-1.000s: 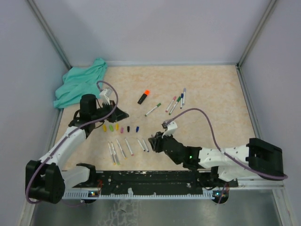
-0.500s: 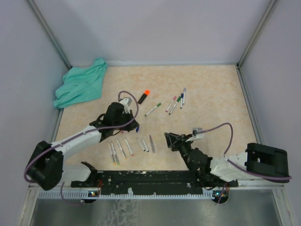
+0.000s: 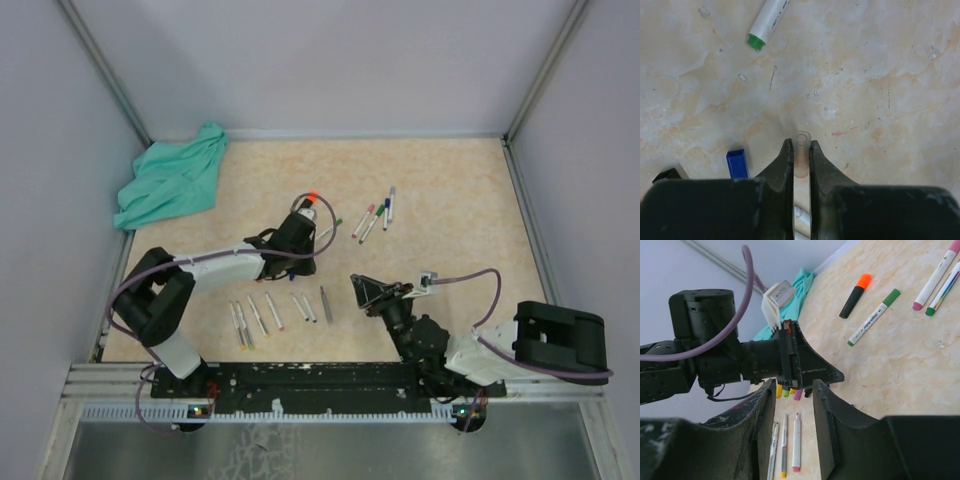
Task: Open the pen caps
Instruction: Place the pen cap at the center of the board, then pick up the pen from the center of the board.
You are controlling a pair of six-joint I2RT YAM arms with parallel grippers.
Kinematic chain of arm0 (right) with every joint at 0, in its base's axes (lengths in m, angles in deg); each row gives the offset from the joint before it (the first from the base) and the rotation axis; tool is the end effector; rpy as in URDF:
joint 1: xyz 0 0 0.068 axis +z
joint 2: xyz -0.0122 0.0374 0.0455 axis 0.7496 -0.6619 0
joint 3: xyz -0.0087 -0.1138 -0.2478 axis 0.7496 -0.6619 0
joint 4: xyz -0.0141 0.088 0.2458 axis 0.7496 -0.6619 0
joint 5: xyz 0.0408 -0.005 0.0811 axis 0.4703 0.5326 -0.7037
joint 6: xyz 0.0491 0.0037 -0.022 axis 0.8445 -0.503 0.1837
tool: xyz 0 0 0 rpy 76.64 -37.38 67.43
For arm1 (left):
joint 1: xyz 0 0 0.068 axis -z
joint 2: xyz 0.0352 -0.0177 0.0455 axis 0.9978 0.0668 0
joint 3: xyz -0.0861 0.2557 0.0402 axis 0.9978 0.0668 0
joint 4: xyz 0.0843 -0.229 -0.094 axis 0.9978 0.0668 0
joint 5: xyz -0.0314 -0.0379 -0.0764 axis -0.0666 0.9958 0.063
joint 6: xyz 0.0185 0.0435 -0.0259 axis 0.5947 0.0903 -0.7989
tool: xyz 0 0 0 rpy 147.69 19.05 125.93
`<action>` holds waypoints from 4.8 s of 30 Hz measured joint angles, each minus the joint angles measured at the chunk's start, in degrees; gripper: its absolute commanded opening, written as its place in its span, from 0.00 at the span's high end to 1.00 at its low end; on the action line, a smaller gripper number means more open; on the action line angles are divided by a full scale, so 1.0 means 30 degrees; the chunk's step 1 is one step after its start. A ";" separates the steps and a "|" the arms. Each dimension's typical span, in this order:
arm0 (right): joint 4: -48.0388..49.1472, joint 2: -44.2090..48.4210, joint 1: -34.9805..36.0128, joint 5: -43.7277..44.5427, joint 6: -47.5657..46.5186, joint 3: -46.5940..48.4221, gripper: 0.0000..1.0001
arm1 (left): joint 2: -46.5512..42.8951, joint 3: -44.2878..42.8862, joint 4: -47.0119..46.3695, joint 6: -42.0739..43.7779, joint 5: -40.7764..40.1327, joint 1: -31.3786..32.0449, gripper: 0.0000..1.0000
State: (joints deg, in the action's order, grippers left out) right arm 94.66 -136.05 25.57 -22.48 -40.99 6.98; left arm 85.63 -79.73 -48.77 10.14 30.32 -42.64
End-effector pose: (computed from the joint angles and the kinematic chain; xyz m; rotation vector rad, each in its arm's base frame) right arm 0.0716 0.1487 0.1742 0.4047 1.4874 1.0241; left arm 0.2440 -0.2261 0.1744 0.2710 2.4789 -0.4099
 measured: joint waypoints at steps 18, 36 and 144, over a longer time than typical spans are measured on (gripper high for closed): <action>0.0160 0.0000 0.0000 0.0102 0.0444 0.0000 0.64 | 0.1464 -0.0903 0.0510 -0.0415 -0.0554 0.0211 0.60; 0.0663 -0.0036 0.0000 0.0036 0.0444 0.0000 0.64 | -0.1078 -0.1712 0.0306 0.4823 -0.1107 -0.0131 0.25; -1.9314 0.3738 0.0000 -1.2429 -0.4517 1.1183 0.48 | -2.0699 1.0193 -1.0790 -0.4685 0.9777 -0.1574 1.00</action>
State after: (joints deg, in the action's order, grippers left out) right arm 36.72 -124.83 25.57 -59.77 -54.54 40.53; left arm 23.53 -49.16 -81.14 -3.91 59.65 -47.36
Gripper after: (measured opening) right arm 0.517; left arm 0.022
